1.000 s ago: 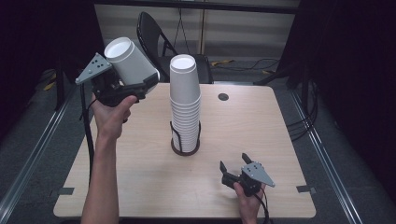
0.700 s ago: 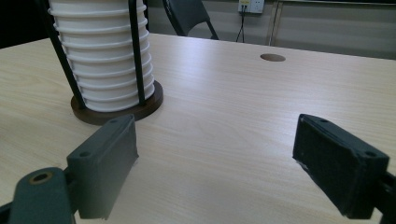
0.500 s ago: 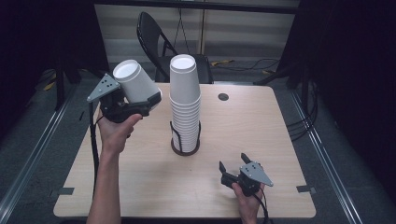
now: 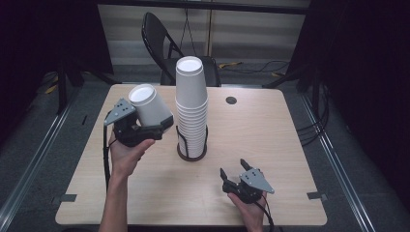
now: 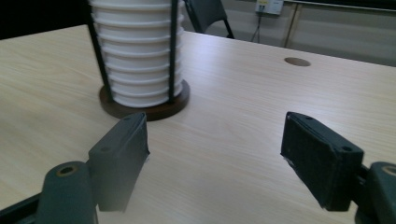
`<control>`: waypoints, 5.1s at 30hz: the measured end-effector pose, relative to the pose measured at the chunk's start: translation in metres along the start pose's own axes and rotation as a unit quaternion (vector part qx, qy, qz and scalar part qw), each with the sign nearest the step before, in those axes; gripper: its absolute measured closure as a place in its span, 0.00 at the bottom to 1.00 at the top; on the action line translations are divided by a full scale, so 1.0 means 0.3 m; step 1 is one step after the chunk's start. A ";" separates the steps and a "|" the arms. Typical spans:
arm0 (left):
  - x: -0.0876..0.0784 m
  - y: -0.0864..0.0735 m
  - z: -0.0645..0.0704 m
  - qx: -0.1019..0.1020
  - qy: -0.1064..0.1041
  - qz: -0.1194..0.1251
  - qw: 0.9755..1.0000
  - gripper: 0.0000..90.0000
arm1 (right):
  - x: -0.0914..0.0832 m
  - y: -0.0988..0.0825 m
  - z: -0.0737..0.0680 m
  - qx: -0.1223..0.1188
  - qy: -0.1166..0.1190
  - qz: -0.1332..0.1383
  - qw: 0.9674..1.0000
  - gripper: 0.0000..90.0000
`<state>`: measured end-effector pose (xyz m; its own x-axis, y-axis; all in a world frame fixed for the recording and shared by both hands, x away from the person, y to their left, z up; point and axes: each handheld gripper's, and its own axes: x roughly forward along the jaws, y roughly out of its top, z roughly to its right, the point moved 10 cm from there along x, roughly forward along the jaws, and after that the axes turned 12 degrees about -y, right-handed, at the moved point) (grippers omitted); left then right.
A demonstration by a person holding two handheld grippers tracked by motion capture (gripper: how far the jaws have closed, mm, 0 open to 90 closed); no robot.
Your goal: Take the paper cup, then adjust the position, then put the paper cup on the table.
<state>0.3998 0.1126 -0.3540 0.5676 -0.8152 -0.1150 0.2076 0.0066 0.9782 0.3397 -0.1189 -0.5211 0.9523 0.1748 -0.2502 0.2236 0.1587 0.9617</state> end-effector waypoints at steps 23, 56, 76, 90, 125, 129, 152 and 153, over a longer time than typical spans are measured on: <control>0.011 -0.260 0.103 -0.109 -0.041 -0.018 0.993 0.15 | -0.034 0.106 -0.218 -0.010 0.107 0.052 0.993 0.38; 0.078 -0.438 0.232 -0.285 -0.139 -0.003 0.949 0.15 | -0.059 0.188 -0.359 -0.013 0.169 0.141 0.975 0.60; 0.090 -0.441 0.311 -0.286 -0.168 -0.013 0.943 0.14 | -0.008 0.220 -0.377 -0.019 0.157 0.180 0.971 0.78; 0.076 -0.413 0.278 -0.275 -0.181 0.021 0.944 0.10 | -0.013 0.224 -0.361 -0.016 0.150 0.187 0.971 0.93; 0.008 -0.350 0.135 -0.214 -0.134 0.073 0.965 0.08 | -0.052 0.156 -0.366 -0.032 0.183 0.128 0.974 0.96; 0.003 -0.349 0.125 -0.222 -0.125 0.072 0.964 0.19 | -0.053 0.141 -0.353 -0.041 0.178 0.117 0.976 0.96; -0.027 -0.381 0.102 -0.061 -0.060 0.022 0.996 0.17 | -0.041 0.082 -0.231 -0.048 0.158 0.026 0.986 0.96; -0.028 -0.388 0.103 -0.041 -0.051 0.010 0.998 0.17 | -0.039 0.080 -0.222 -0.050 0.161 0.019 0.985 0.96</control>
<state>0.3462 0.1008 -0.4615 0.4900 -0.8687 -0.0729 0.2642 0.0683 0.9620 0.3201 -0.0522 -0.5024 0.8405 0.4789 -0.2534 0.1526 0.2394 0.9588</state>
